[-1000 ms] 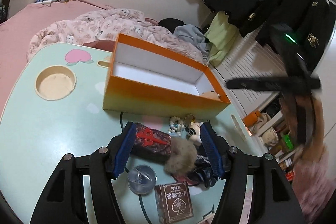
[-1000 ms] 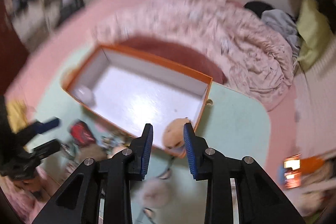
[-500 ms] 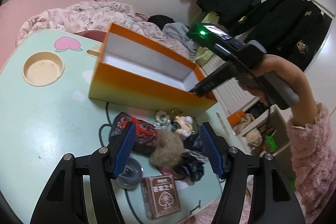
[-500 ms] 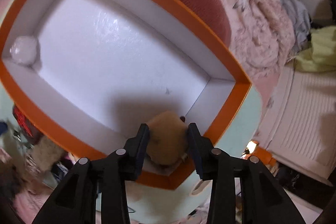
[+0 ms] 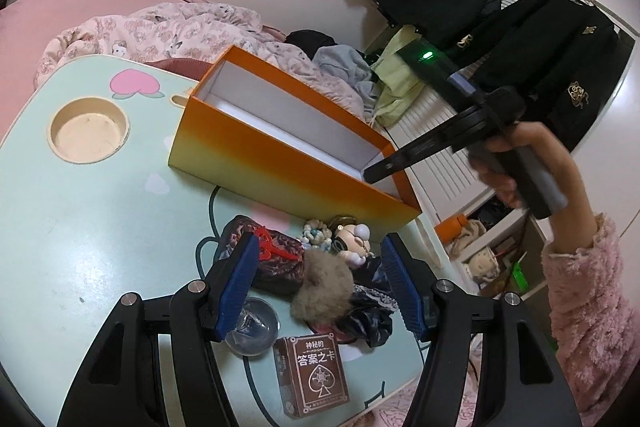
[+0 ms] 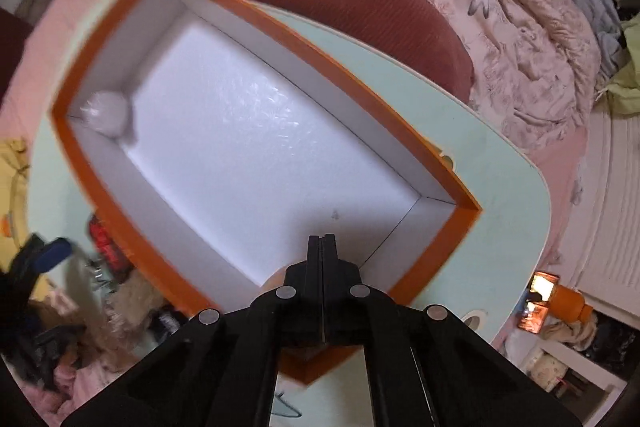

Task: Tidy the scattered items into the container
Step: 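Reach into the box and grasp the brown round plush with the right gripper, then lift the brown plush out and set it on the table, then grasp the clear plastic bag inside the box with the right gripper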

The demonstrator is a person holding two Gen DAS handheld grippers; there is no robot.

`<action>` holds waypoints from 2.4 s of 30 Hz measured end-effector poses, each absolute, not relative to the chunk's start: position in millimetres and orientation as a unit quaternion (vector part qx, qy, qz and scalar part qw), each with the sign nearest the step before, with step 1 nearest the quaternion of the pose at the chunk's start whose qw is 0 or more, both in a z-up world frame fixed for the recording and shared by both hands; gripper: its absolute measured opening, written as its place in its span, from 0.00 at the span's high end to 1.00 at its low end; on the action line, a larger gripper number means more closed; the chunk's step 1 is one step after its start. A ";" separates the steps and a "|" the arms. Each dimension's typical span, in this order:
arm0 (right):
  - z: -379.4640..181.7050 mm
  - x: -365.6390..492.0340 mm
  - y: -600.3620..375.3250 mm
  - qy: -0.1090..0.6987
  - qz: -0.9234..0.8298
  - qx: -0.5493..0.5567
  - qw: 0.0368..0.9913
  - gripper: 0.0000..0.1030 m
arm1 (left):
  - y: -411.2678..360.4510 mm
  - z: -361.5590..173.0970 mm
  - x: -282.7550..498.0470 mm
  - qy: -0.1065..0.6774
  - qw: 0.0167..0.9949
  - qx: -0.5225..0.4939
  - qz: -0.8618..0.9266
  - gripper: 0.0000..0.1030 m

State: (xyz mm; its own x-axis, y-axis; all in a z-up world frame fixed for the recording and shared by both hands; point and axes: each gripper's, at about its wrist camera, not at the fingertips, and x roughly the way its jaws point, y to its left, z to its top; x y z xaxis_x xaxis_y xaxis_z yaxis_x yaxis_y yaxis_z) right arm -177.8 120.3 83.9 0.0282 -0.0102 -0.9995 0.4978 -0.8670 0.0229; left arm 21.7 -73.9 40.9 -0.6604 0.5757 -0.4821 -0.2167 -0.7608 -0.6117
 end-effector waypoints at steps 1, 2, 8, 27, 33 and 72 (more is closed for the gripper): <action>86.9 -176.3 119.7 0.169 -0.665 0.701 0.197 0.97 | -72.5 40.6 21.9 -0.260 0.228 -0.345 0.873 0.38; 90.1 -174.6 117.3 0.170 -0.658 0.705 0.202 0.87 | -71.5 40.0 21.6 -0.259 0.229 -0.346 0.872 0.38; 83.9 -151.3 89.1 0.260 -0.617 0.720 0.183 0.48 | -64.9 37.9 19.1 -0.255 0.236 -0.352 0.869 0.38; 142.1 -149.8 139.4 0.079 -0.725 0.651 0.210 0.66 | -68.5 36.9 19.0 -0.257 0.230 -0.352 0.870 0.38; 178.7 -67.4 155.6 -0.003 -0.773 0.554 0.309 0.65 | -75.3 38.9 16.7 -0.263 0.218 -0.350 0.872 0.38; 122.7 -132.9 39.4 -0.016 -0.764 0.569 0.305 0.60 | -141.1 69.4 16.7 -0.303 0.095 -0.309 0.896 0.38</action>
State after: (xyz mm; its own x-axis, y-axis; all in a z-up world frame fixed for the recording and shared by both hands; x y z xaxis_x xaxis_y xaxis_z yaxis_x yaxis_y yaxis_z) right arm -132.9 39.4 122.7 -0.1667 -0.4847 -0.8586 0.4480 -0.8130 0.3720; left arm 16.7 -141.1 69.4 -0.7903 0.3583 -0.4970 0.0166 -0.7984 -0.6019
